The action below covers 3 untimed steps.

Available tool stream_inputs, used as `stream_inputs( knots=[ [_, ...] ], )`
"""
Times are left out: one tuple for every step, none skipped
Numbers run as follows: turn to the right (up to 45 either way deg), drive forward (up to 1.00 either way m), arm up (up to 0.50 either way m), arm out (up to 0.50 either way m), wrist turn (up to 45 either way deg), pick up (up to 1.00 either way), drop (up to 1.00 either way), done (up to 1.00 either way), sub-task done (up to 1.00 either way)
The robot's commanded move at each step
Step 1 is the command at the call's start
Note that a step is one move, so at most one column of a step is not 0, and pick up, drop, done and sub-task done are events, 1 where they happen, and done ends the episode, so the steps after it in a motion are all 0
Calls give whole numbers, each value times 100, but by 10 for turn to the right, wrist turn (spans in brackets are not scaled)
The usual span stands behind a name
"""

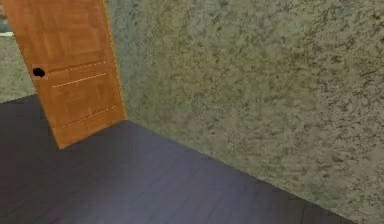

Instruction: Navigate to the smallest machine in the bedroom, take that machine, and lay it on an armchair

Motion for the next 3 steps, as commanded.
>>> stream_inputs(
  knots=[
    [-450,0,0,0,0,0,0,0,0],
    [-60,0,0,0,0,0,0,0,0],
    [0,85,0,0,0,0,0,0,0]
  ],
)
